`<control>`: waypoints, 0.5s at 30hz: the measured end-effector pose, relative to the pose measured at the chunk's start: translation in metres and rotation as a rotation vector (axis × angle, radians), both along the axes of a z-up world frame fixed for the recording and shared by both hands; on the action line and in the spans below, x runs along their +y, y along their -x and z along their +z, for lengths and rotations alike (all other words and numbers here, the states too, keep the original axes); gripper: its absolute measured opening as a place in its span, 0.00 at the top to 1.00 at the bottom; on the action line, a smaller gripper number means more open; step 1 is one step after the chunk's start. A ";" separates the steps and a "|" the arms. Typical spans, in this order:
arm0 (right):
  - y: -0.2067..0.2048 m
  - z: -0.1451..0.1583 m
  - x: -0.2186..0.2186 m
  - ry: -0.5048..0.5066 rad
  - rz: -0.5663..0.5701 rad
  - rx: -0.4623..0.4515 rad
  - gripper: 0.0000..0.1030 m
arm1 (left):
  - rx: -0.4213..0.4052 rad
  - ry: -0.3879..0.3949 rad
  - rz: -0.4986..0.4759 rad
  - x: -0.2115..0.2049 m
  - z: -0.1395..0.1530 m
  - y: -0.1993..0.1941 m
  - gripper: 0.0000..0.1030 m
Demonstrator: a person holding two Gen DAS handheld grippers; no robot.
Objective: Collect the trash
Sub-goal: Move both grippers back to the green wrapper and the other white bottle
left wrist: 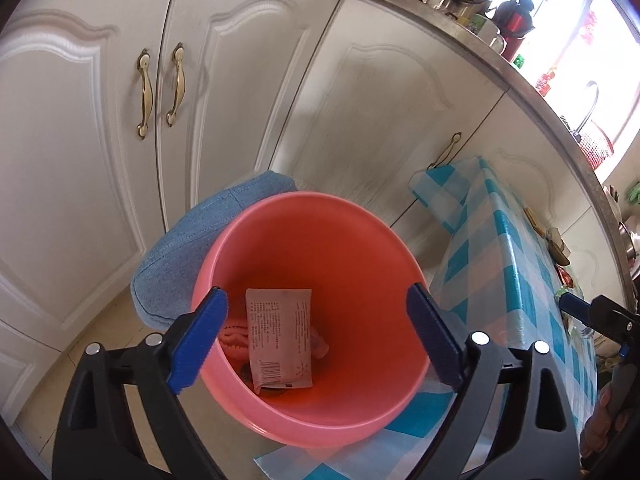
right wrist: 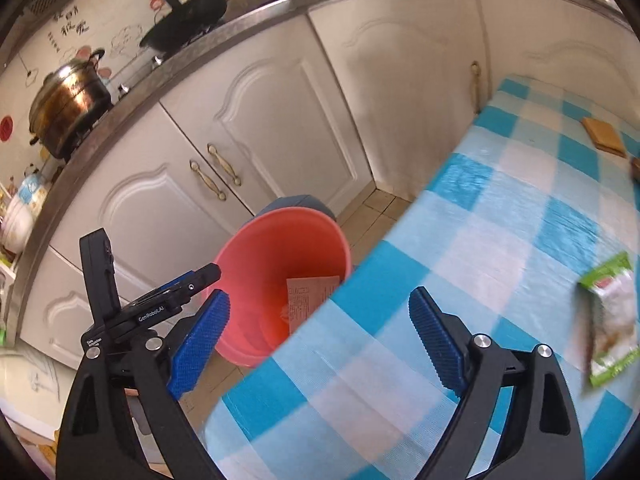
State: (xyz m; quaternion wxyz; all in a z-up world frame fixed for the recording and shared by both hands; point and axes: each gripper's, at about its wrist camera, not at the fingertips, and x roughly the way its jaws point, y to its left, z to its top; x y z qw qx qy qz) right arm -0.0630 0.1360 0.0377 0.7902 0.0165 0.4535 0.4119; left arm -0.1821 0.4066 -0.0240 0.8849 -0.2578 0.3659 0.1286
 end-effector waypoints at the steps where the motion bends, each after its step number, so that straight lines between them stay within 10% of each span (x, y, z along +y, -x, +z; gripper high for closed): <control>1: 0.001 0.002 -0.011 -0.007 -0.023 -0.010 0.12 | -0.002 -0.006 -0.002 -0.002 0.002 0.001 0.10; 15: 0.001 0.018 -0.153 -0.095 -0.299 -0.025 0.08 | -0.076 -0.108 -0.113 -0.055 0.045 -0.022 0.06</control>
